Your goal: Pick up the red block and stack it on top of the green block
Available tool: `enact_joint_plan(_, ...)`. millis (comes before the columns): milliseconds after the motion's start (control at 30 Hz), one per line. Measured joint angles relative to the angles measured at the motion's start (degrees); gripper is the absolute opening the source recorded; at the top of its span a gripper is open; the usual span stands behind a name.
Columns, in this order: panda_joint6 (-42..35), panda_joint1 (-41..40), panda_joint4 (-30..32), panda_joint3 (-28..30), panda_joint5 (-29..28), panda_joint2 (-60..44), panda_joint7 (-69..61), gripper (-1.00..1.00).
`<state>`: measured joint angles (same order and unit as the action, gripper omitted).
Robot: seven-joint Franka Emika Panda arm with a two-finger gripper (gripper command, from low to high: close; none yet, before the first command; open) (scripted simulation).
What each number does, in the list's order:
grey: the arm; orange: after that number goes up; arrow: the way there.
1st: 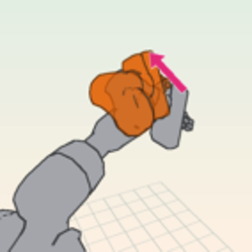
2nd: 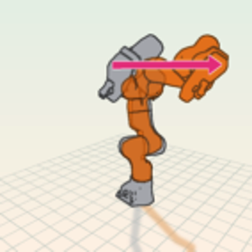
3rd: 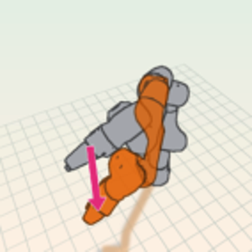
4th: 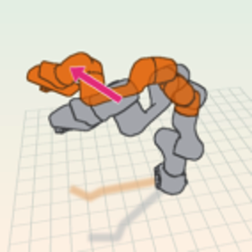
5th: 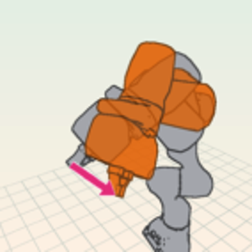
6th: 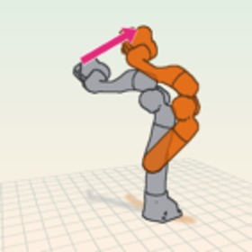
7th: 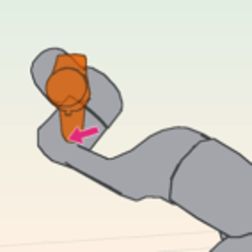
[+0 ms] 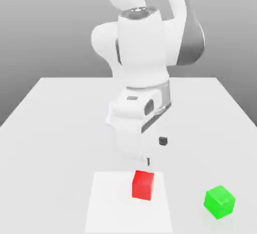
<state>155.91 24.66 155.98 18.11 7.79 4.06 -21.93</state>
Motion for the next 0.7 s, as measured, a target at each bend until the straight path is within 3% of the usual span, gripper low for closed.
enact_joint_plan(100,2.92,-0.27,2.81,0.19,-5.47,-3.16,-3.10,0.00)
enact_joint_plan(200,4.96,-0.75,3.07,0.09,-6.39,-5.43,-4.62,0.00)
enact_joint_plan(433,9.82,-1.47,1.88,-2.28,-0.99,-11.36,-9.02,0.00)
enact_joint_plan(633,14.72,-5.43,1.30,-7.93,5.87,-17.55,-13.89,0.00)
enact_joint_plan(667,15.43,-6.26,1.26,-8.99,6.77,-18.44,-14.51,-1.00)
enact_joint_plan(700,15.43,-6.26,1.26,-8.99,6.77,-18.44,-14.51,-1.00)
